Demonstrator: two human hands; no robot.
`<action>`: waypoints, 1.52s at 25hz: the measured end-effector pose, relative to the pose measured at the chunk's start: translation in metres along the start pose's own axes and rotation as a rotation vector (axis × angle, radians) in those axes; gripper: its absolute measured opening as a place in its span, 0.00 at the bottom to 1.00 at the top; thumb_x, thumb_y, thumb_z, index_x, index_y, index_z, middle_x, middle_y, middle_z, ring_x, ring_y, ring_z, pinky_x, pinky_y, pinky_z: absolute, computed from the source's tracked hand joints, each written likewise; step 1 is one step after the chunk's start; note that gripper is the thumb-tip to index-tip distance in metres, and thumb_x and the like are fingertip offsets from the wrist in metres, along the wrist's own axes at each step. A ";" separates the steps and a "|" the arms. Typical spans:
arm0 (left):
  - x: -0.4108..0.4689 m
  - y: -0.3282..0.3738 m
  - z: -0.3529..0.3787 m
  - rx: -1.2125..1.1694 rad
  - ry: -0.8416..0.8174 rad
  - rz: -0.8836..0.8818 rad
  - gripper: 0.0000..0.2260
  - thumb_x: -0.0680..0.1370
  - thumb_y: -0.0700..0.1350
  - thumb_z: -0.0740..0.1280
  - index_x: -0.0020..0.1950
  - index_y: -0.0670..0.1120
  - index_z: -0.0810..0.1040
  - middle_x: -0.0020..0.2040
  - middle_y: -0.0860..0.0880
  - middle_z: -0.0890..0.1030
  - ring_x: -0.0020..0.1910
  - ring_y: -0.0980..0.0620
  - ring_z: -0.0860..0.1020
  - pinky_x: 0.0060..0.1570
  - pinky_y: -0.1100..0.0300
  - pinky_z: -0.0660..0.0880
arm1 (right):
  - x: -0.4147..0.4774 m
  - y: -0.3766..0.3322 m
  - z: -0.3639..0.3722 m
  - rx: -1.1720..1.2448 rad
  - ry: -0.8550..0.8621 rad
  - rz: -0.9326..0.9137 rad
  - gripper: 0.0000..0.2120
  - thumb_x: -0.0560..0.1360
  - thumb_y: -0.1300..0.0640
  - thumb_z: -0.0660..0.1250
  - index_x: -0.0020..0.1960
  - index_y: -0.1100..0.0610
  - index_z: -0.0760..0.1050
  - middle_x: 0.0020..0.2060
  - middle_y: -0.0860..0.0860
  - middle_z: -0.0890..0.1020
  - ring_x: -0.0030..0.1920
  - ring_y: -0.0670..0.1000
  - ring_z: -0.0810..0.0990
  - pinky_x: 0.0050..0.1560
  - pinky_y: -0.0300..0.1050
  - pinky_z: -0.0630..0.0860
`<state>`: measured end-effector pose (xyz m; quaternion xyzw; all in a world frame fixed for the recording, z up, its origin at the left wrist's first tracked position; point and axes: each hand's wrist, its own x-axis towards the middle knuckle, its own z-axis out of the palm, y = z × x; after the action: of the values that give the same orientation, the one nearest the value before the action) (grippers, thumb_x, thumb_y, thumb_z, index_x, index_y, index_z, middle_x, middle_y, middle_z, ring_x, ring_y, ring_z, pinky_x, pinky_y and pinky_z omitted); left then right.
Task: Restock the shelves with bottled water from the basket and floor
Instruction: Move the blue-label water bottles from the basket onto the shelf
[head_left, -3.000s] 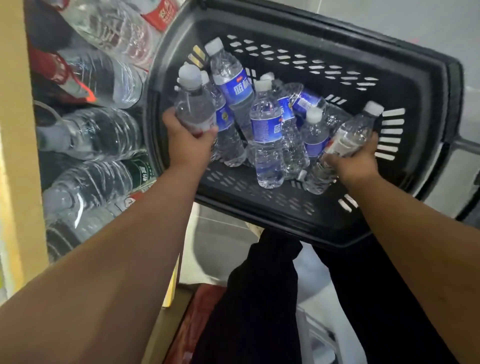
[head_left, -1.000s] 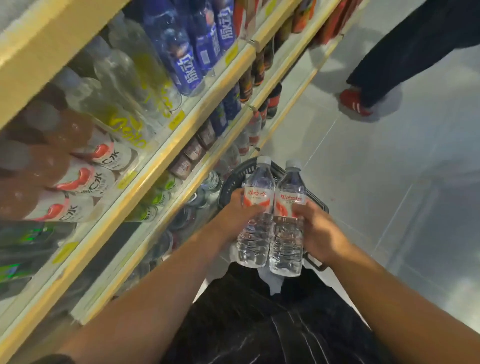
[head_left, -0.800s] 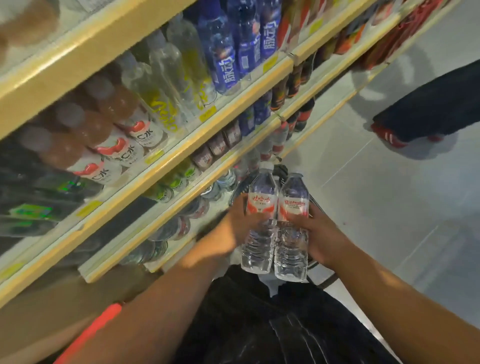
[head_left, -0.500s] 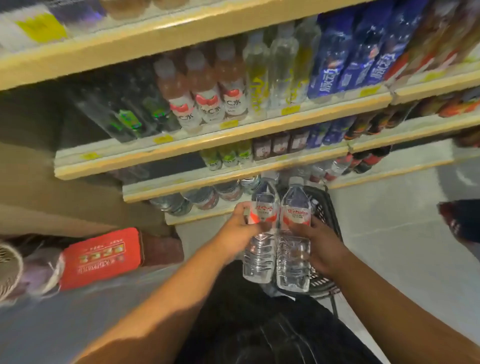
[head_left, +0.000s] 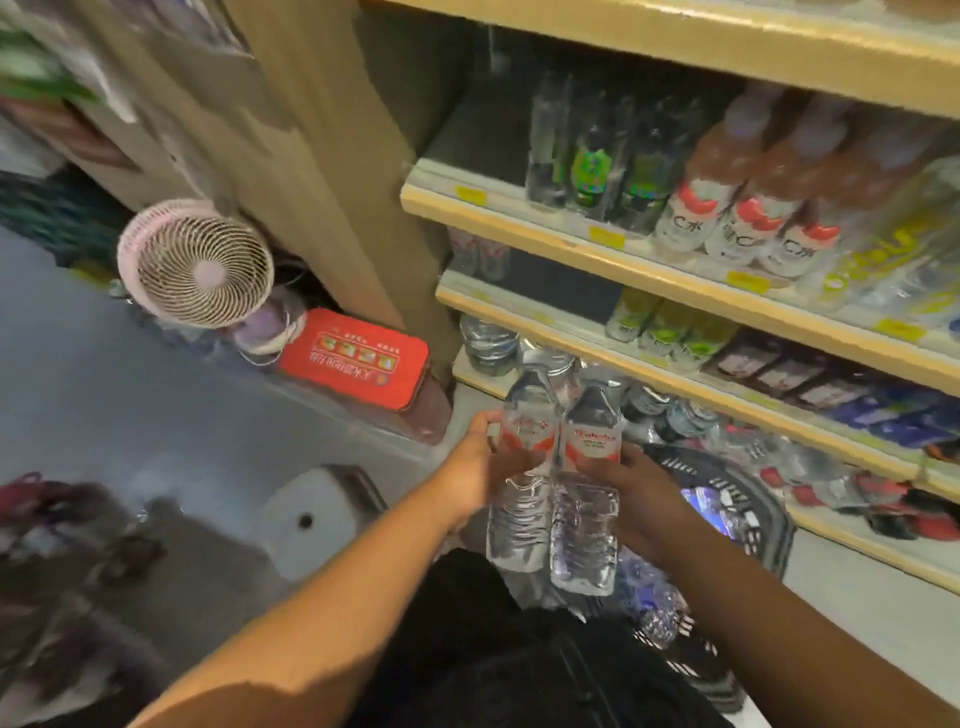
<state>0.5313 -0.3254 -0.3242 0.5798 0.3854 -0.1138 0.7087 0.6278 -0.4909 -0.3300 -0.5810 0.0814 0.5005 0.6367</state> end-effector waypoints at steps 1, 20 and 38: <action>0.003 -0.003 -0.019 -0.014 0.027 0.016 0.27 0.73 0.38 0.74 0.67 0.47 0.65 0.52 0.46 0.80 0.45 0.50 0.81 0.43 0.56 0.80 | 0.009 -0.001 0.017 -0.017 -0.015 0.008 0.34 0.57 0.56 0.81 0.61 0.57 0.75 0.54 0.58 0.84 0.55 0.60 0.81 0.53 0.58 0.77; 0.076 -0.022 -0.185 -0.117 0.124 -0.038 0.30 0.67 0.53 0.79 0.66 0.50 0.74 0.56 0.51 0.83 0.56 0.52 0.82 0.59 0.49 0.78 | 0.171 -0.018 0.146 -0.360 -0.173 0.194 0.31 0.64 0.59 0.76 0.66 0.58 0.71 0.52 0.59 0.85 0.52 0.63 0.84 0.57 0.67 0.76; 0.289 -0.080 -0.170 -0.285 0.350 0.107 0.32 0.64 0.40 0.80 0.67 0.42 0.73 0.58 0.43 0.82 0.57 0.46 0.82 0.57 0.50 0.79 | 0.369 0.016 0.083 -0.482 -0.246 0.036 0.23 0.70 0.66 0.72 0.63 0.55 0.74 0.54 0.54 0.84 0.52 0.50 0.84 0.49 0.44 0.79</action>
<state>0.6076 -0.1123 -0.5843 0.5043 0.4834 0.0817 0.7109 0.7557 -0.2259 -0.5674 -0.6493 -0.1077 0.5833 0.4759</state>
